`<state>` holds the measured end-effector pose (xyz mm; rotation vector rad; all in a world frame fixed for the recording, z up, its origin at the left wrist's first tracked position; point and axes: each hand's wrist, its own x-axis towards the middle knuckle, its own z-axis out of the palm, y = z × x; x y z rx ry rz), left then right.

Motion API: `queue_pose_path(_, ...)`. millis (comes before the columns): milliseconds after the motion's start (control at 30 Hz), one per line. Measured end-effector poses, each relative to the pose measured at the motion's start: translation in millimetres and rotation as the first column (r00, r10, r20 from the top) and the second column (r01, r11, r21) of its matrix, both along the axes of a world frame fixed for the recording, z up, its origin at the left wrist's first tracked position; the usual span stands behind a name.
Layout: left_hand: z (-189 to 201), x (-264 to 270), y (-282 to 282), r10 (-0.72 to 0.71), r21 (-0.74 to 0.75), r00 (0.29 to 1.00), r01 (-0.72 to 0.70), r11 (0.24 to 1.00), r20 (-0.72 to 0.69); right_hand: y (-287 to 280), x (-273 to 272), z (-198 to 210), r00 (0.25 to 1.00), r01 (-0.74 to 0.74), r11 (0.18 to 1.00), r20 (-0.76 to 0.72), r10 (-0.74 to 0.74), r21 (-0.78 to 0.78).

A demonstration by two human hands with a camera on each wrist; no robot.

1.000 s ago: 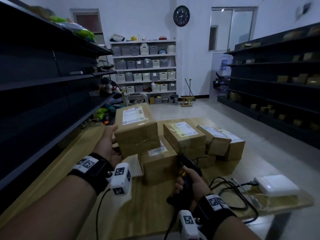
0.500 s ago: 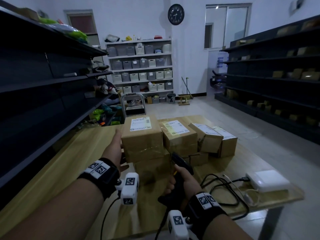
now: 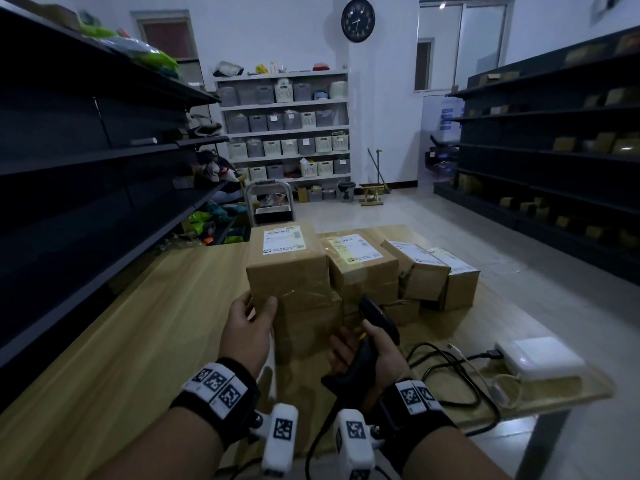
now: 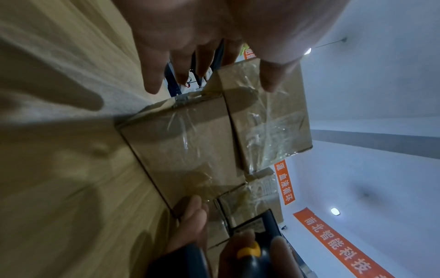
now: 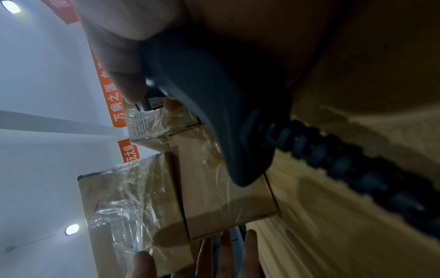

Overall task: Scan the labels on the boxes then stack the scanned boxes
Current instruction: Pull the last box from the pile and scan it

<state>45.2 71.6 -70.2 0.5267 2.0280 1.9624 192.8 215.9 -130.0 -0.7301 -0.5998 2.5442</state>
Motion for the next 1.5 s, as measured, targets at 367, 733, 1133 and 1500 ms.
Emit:
queue_pose_path(367, 2.1, -24.4, 15.0, -0.037, -0.067, 0.994, 0.030, 0.997, -0.107, -10.3, 1.4, 4.7, 0.998, -0.027, 0.998, -0.054, 0.030, 0.056)
queue_pose_path(733, -22.8, -48.3, 19.1, -0.080, -0.043, 0.993, 0.077, 0.996, -0.092, -8.9, -3.0, 2.2, 0.998, 0.000, 0.998, -0.060, 0.003, 0.058)
queue_pose_path(1133, -78.6, -46.5, -11.7, -0.135, 0.317, 0.935, 0.026, 0.948, 0.327, -13.4, 3.9, 6.5, 0.999, 0.038, 0.998, -0.011, -0.037, 0.059)
queue_pose_path(1500, -76.2, -45.8, -15.1, -0.125, 0.344, 0.934, 0.002, 0.939, 0.336, -15.4, 12.8, 28.4, 0.971, 0.096, 0.989, 0.209, -0.119, 0.117)
